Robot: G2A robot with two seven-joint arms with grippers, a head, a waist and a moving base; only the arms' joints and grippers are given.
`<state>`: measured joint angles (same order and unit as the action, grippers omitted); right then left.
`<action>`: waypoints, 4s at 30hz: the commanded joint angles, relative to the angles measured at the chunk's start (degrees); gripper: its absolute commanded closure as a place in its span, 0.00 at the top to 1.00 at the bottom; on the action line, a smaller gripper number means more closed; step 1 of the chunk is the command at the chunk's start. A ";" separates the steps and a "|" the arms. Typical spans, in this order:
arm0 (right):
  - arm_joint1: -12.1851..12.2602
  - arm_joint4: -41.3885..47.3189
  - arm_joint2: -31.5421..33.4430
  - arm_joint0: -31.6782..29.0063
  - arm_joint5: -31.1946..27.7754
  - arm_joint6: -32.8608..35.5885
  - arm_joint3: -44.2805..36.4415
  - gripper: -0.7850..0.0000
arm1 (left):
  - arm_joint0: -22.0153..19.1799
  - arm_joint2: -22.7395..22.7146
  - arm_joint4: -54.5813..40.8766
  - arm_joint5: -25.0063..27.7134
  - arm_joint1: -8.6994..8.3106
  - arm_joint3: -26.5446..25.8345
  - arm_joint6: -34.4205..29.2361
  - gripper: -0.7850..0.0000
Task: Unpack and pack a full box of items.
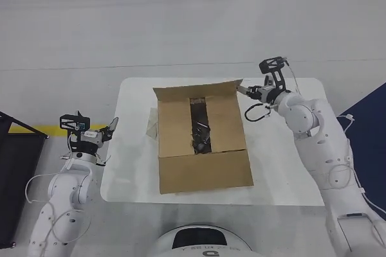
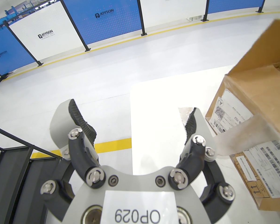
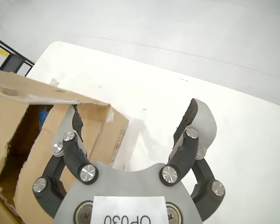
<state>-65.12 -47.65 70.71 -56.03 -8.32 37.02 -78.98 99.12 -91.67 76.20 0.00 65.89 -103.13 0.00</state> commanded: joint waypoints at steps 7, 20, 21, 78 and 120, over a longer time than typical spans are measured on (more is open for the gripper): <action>-4.95 1.79 -14.09 13.74 7.53 3.65 19.57 1.00 | 0.00 0.00 0.00 0.00 0.00 0.00 0.00 1.00; -3.33 11.31 -4.54 7.28 -5.77 -2.11 5.25 1.00 | 0.00 0.00 0.00 0.00 0.00 0.00 0.00 1.00; -2.74 15.27 -2.62 4.08 -9.41 0.28 0.73 1.00 | 0.00 0.00 0.00 0.00 0.00 0.00 0.00 1.00; -14.08 69.56 -30.50 27.47 -22.17 36.77 37.16 1.00 | 0.00 0.00 0.00 0.00 0.00 0.00 0.00 1.00; -29.37 65.23 -45.02 32.42 -19.36 31.87 46.93 1.00 | 3.44 -4.97 -14.40 9.25 0.28 -5.35 8.52 1.00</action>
<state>-94.21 17.58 25.73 -23.76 -27.56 68.89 -33.12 101.62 -96.08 60.72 7.41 66.26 -107.64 7.23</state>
